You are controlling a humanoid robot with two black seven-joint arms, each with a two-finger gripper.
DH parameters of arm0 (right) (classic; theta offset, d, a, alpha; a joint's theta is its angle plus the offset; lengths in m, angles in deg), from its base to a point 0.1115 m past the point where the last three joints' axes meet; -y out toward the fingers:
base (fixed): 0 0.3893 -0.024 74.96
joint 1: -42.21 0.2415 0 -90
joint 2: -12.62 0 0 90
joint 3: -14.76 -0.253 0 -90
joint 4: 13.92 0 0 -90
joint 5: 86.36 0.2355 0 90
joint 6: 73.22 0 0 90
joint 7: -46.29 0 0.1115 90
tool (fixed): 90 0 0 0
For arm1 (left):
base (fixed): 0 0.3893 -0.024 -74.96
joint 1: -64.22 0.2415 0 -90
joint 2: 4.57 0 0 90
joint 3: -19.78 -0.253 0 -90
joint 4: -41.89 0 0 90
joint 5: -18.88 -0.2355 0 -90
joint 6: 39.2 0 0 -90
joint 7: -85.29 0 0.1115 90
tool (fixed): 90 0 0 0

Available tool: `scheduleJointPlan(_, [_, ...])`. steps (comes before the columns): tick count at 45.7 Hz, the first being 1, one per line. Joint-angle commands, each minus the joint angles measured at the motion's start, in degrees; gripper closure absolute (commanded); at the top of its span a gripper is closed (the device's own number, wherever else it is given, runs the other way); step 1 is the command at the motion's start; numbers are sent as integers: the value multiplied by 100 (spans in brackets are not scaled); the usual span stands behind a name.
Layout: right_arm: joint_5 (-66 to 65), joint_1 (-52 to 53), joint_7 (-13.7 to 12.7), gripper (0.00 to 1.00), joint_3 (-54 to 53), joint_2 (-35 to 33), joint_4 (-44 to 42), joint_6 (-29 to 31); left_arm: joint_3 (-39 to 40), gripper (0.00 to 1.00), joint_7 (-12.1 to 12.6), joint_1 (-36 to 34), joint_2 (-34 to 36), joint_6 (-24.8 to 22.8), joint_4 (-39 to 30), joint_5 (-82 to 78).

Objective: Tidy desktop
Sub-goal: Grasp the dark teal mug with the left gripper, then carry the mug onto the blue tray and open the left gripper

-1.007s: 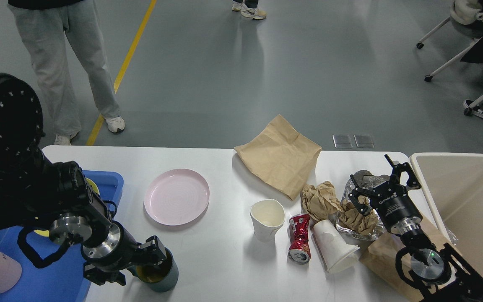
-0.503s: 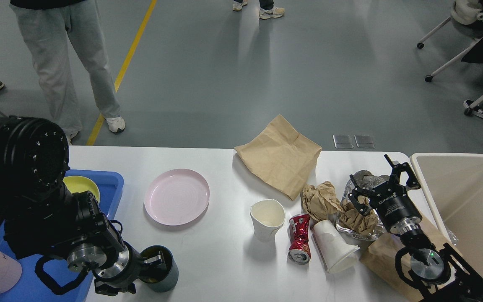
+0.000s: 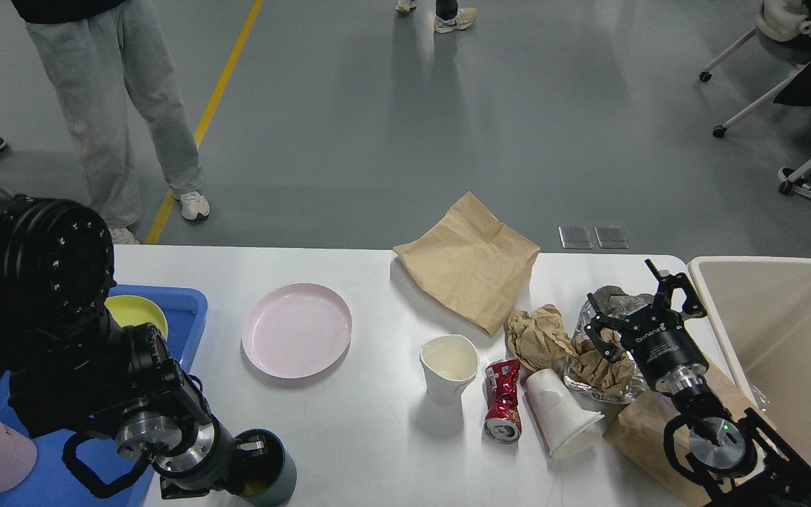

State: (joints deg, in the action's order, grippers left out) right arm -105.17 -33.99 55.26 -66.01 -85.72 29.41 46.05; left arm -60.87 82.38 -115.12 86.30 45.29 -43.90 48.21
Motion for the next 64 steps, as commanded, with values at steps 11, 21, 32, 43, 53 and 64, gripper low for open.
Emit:
scheduleJointPlan(11, [0, 0, 0, 0, 0, 0, 0, 0, -179, 100, 326, -927, 299, -723, -446, -24])
scheduleJointPlan(21, [0, 0, 0, 0, 0, 0, 0, 0, -609, 100, 335, -3061, 571, -1539, -1317, -541])
scheduleJointPlan(32, [0, 0, 0, 0, 0, 0, 0, 0, -839, 100, 318, -5093, 624, -3333, -1352, -1148])
scheduleJointPlan(43, [0, 0, 0, 0, 0, -9, 0, 0, -935, 100, -173, -4734, 1335, -3404, -1230, -2394])
scheduleJointPlan(53, [0, 0, 0, 0, 0, -9, 0, 0, -839, 100, -623, -3276, 2689, -3351, -167, -3767])
scheduleJointPlan(64, [0, 0, 0, 0, 0, -9, 0, 0, -4, 100, -500, -1430, 3858, -3176, 1248, -4839])
